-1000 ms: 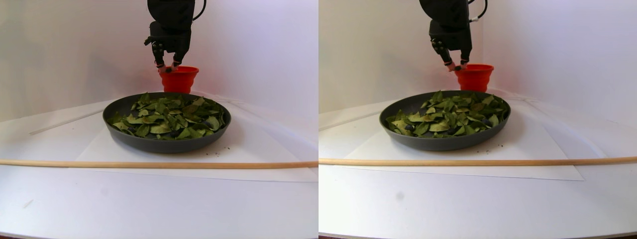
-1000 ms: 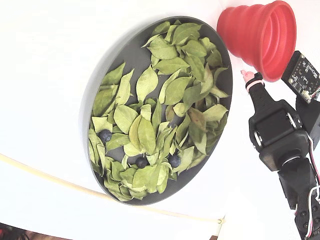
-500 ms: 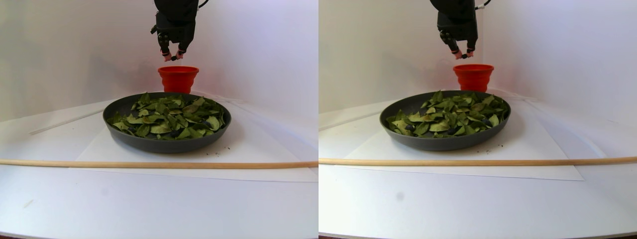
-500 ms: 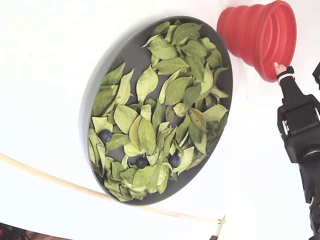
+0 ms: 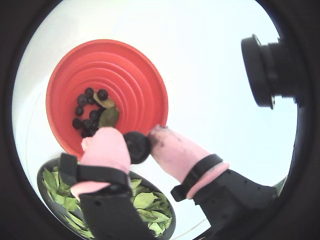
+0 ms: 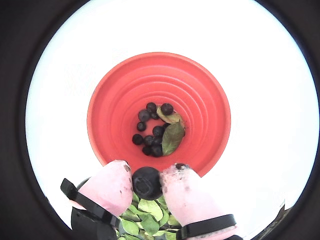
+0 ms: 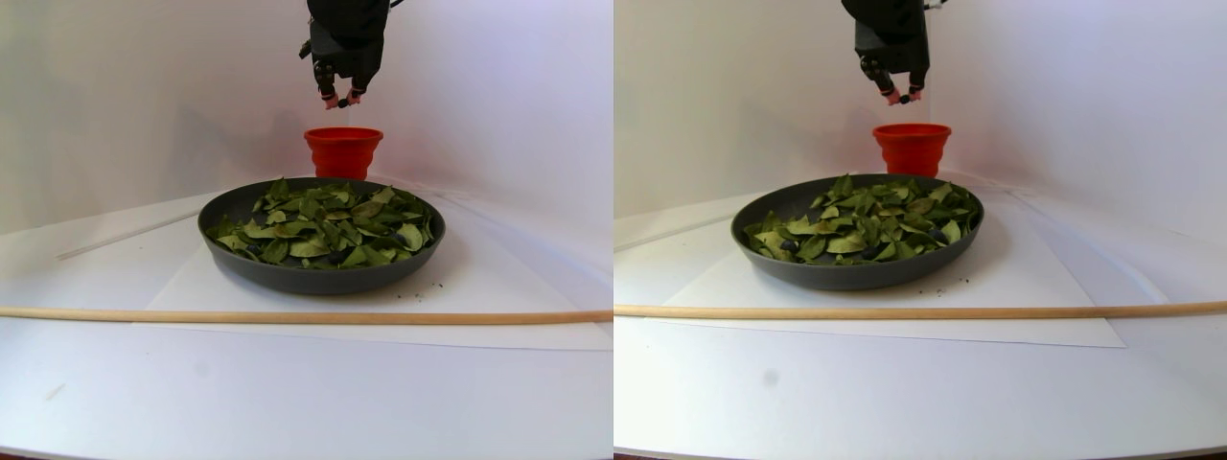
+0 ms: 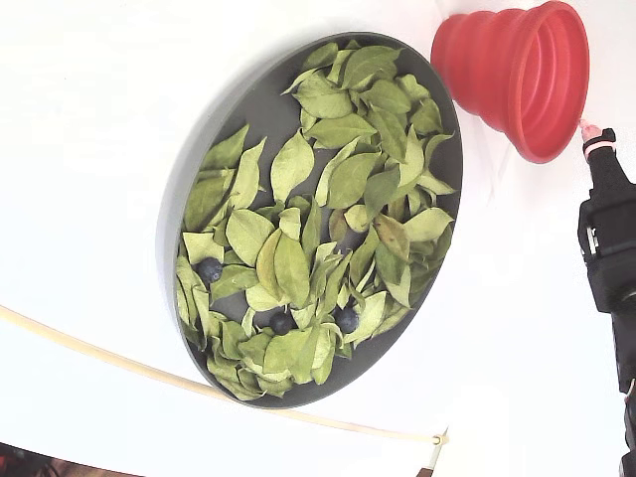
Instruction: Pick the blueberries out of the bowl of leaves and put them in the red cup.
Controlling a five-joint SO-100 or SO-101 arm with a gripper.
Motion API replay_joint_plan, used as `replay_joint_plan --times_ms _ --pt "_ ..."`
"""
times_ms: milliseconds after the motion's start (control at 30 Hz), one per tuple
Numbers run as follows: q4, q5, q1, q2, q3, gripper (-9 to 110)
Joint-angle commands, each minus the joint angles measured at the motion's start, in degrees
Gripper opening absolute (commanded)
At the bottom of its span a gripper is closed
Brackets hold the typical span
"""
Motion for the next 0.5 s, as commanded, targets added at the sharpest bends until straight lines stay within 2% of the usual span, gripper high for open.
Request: replay_joint_plan --times_ms 0,467 --pt "-1.8 0.2 1.3 1.1 -5.4 10" --pt "-2.1 0.4 2.5 -5.8 -11.9 10"
